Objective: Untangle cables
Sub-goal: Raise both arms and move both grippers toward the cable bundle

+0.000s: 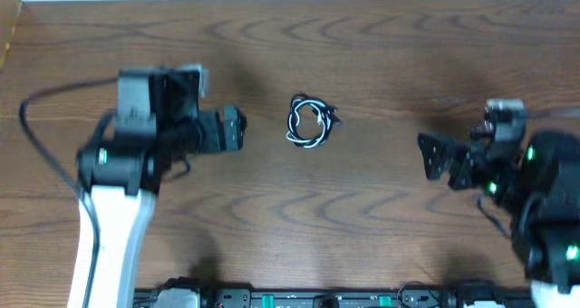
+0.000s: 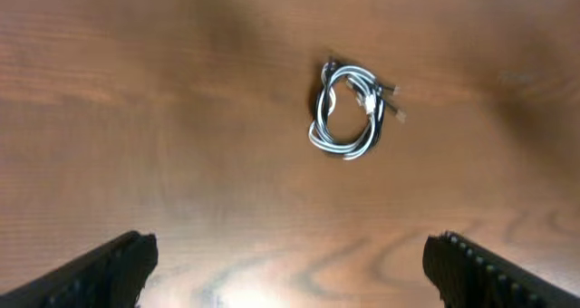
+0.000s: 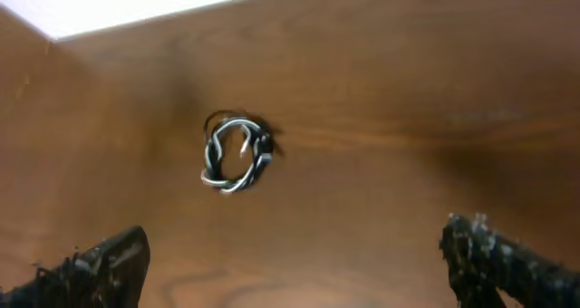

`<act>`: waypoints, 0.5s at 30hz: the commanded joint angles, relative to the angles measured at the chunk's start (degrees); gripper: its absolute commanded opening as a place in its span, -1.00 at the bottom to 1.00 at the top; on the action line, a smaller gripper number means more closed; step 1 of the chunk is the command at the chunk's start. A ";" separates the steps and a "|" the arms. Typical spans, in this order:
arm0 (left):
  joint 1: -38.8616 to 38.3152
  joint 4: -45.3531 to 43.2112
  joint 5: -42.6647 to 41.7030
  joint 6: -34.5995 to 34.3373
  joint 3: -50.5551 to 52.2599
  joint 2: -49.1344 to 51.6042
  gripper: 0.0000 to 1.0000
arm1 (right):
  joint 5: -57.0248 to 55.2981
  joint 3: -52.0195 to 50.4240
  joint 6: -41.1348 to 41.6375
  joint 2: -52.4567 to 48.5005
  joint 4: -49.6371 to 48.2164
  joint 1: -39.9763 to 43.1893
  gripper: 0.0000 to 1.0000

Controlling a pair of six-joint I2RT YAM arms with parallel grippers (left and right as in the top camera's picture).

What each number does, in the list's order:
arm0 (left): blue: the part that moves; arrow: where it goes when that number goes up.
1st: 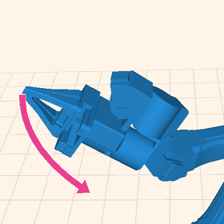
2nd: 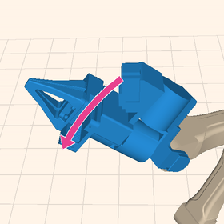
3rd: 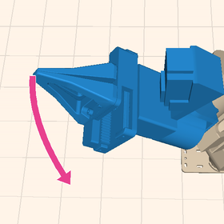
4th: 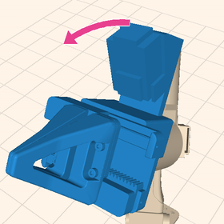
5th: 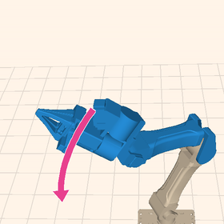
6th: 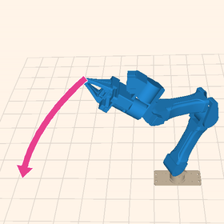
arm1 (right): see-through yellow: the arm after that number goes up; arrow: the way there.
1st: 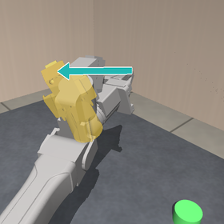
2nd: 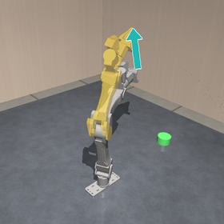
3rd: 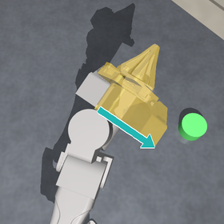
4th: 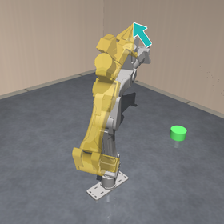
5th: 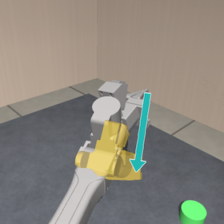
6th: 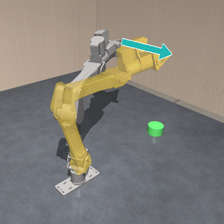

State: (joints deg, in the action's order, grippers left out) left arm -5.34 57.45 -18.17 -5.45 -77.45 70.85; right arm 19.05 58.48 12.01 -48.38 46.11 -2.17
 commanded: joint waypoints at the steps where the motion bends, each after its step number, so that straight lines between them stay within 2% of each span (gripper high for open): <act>1: 0.13 4.00 -0.85 2.58 -7.26 9.07 0.98 | 5.53 8.81 -5.31 -8.37 3.02 -0.76 0.99; 6: 0.13 0.76 -1.73 2.29 -7.39 15.93 0.98 | 4.85 11.15 -5.18 -14.91 1.36 -0.76 0.99; 10: 0.13 -1.11 -5.60 2.19 -7.17 20.20 0.94 | 11.80 11.17 -4.81 -18.03 0.11 -0.76 0.99; 11: 0.13 -3.30 -7.76 2.19 -7.17 22.73 0.65 | 13.31 11.15 -4.83 -19.08 0.13 -0.76 0.99; 13: 0.13 -5.57 -10.08 2.16 -7.17 25.16 0.42 | 13.29 11.15 -4.83 -19.65 0.52 -0.79 0.99; 15: -0.15 -8.17 -13.14 2.14 -7.17 28.13 0.30 | 13.25 11.15 -4.83 -19.89 1.09 -0.79 0.99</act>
State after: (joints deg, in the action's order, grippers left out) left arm -5.34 51.55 -24.64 -3.64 -83.85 94.54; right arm 29.36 68.53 8.21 -68.10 46.63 -2.17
